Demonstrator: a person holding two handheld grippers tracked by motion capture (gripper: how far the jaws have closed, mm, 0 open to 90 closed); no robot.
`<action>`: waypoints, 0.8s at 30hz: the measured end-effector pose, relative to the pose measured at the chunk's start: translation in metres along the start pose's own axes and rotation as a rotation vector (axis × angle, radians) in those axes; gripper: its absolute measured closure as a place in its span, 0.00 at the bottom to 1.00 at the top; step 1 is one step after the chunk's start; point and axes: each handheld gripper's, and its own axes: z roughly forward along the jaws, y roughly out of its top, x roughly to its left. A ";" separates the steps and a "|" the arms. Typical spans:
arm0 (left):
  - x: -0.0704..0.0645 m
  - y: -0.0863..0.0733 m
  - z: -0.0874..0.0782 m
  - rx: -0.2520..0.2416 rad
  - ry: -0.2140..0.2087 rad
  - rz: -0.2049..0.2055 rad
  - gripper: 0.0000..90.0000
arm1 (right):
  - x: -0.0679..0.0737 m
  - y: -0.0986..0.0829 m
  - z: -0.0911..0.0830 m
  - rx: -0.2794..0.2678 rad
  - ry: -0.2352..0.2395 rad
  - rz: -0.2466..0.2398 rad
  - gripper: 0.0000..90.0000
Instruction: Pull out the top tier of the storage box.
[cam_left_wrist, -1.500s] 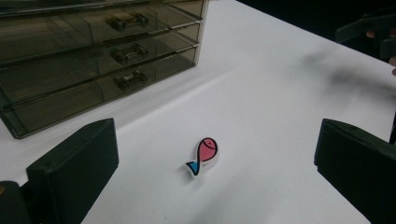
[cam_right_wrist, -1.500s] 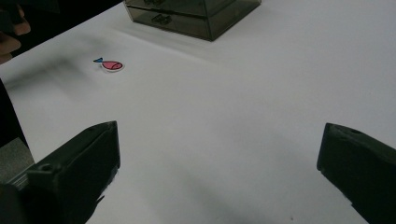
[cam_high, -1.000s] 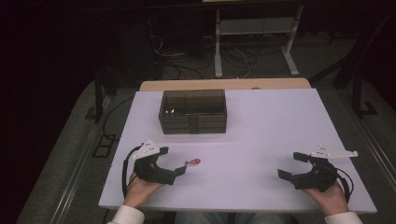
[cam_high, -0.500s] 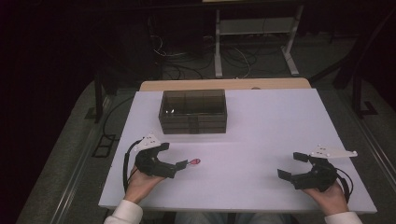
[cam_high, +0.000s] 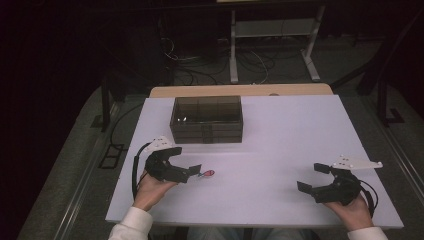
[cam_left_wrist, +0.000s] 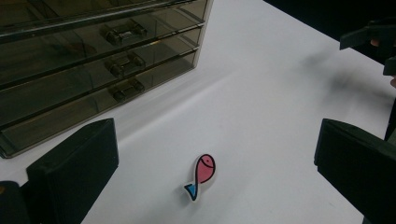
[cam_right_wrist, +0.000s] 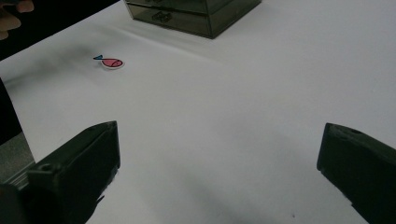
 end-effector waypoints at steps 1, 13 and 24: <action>0.000 0.001 0.001 0.000 -0.001 -0.003 0.00 | 0.000 0.000 0.000 0.000 0.000 -0.001 0.00; 0.007 0.011 0.004 -0.009 -0.010 -0.032 0.00 | 0.000 0.000 0.000 0.002 0.003 -0.002 0.00; 0.012 0.017 0.006 -0.016 -0.009 -0.055 0.00 | 0.000 0.000 0.001 0.002 0.003 -0.003 0.00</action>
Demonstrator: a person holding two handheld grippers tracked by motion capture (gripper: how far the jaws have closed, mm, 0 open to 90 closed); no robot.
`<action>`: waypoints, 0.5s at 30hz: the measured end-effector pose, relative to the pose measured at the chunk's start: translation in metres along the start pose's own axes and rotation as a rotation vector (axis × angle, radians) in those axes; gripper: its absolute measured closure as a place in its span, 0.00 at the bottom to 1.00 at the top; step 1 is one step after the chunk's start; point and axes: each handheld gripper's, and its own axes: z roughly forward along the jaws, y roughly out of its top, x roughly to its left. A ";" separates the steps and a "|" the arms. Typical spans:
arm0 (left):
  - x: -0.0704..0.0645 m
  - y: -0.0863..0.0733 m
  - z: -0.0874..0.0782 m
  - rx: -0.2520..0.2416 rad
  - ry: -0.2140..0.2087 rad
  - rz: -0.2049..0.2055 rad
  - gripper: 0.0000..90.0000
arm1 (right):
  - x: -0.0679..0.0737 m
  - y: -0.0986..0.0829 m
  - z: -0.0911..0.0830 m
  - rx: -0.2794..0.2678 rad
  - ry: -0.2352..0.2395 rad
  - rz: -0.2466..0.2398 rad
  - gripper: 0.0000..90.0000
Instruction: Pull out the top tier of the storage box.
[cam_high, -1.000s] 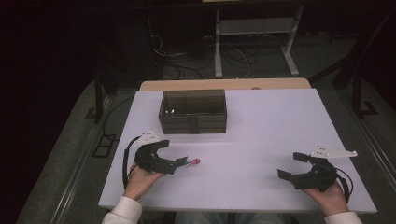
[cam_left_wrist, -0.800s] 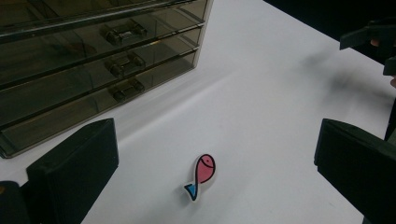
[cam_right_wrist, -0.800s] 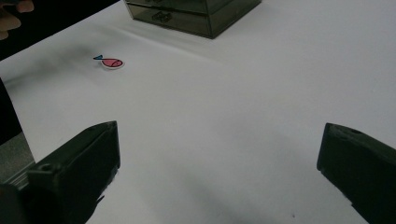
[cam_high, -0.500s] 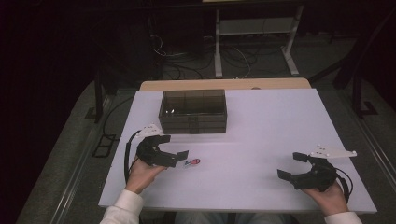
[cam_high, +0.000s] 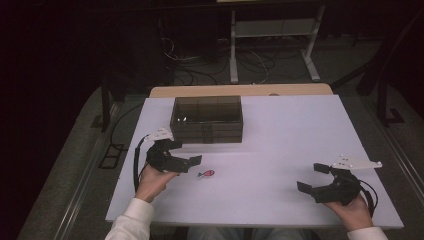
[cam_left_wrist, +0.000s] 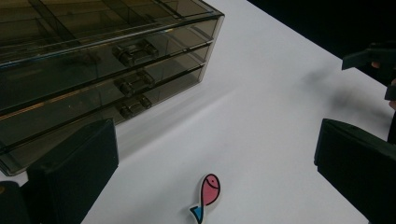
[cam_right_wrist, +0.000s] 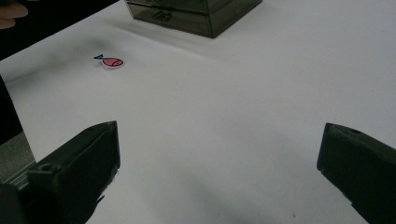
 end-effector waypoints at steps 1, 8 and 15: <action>0.001 0.000 0.000 0.000 0.000 0.001 0.00 | 0.000 0.000 0.000 0.000 0.000 0.000 0.00; 0.006 0.004 0.003 -0.017 -0.005 -0.037 0.00 | 0.000 0.000 0.000 0.002 -0.002 -0.001 0.00; 0.008 0.009 0.006 -0.032 -0.015 -0.071 0.00 | 0.000 0.000 0.000 0.001 -0.001 -0.002 0.00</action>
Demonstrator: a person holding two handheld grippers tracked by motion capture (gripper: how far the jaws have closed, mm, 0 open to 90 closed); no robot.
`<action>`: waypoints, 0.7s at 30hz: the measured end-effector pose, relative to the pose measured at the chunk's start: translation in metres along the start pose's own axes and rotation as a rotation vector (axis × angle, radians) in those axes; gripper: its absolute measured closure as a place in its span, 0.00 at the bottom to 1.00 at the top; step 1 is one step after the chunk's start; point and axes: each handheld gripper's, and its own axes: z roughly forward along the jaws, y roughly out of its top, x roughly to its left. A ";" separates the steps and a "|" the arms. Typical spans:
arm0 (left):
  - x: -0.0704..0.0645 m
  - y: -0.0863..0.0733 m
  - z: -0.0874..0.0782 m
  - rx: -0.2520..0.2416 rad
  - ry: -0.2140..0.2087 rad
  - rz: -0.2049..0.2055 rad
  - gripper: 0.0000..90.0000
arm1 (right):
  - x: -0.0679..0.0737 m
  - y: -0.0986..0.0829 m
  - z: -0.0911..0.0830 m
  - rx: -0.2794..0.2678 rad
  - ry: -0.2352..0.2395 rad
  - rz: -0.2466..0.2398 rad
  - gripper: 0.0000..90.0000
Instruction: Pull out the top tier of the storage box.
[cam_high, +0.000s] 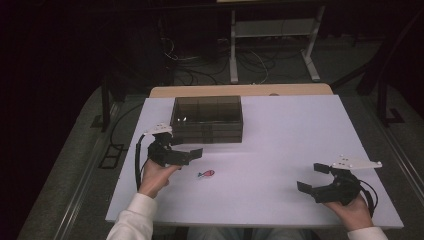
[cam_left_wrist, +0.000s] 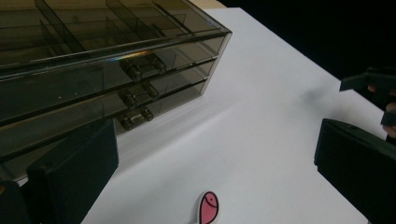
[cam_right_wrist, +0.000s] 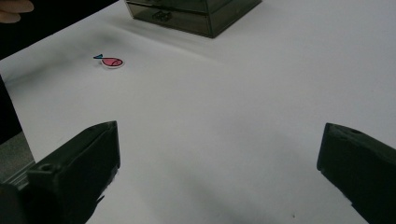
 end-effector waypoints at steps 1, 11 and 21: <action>0.001 0.001 0.001 -0.002 -0.004 -0.005 0.00 | 0.000 0.000 0.000 0.000 0.000 0.000 0.00; 0.000 0.007 0.012 -0.005 -0.017 -0.024 0.00 | 0.000 0.000 0.000 0.000 -0.001 -0.004 0.00; 0.002 0.011 0.019 -0.018 -0.022 -0.055 0.00 | 0.001 0.000 0.001 0.004 -0.003 -0.008 0.00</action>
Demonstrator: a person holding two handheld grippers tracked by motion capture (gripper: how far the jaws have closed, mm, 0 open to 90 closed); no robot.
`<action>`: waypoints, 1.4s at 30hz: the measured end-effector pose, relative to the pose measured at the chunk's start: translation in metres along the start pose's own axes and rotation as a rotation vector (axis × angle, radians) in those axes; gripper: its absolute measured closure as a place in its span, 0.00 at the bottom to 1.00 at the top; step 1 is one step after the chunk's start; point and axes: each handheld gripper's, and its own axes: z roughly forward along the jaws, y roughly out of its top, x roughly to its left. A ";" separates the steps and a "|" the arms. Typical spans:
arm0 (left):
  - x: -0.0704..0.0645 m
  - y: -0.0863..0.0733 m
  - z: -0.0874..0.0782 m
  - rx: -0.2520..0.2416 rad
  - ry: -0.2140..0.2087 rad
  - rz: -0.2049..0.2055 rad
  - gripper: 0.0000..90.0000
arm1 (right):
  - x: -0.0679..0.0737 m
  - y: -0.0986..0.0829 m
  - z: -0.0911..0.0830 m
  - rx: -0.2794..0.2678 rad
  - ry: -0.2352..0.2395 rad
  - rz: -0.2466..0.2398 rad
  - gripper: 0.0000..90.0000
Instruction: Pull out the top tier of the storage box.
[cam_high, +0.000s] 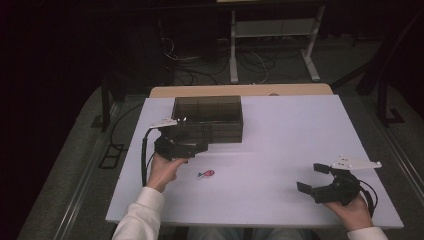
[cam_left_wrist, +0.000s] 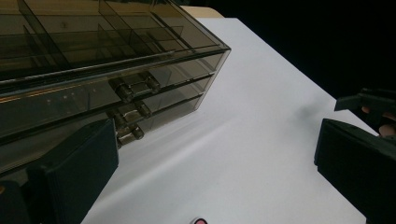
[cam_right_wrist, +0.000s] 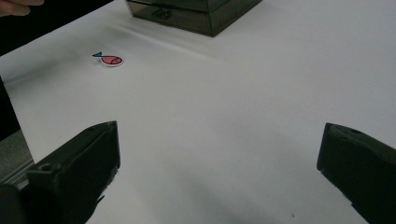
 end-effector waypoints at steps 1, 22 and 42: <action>0.001 0.000 0.001 -0.003 -0.003 -0.011 0.00 | 0.000 0.000 0.000 0.000 0.000 0.000 0.00; 0.008 0.001 0.015 -0.015 -0.041 -0.102 0.00 | 0.001 0.000 -0.001 -0.010 -0.010 -0.013 0.00; 0.013 -0.004 0.034 -0.044 -0.065 -0.197 0.00 | 0.001 0.000 0.000 -0.010 -0.012 -0.019 0.00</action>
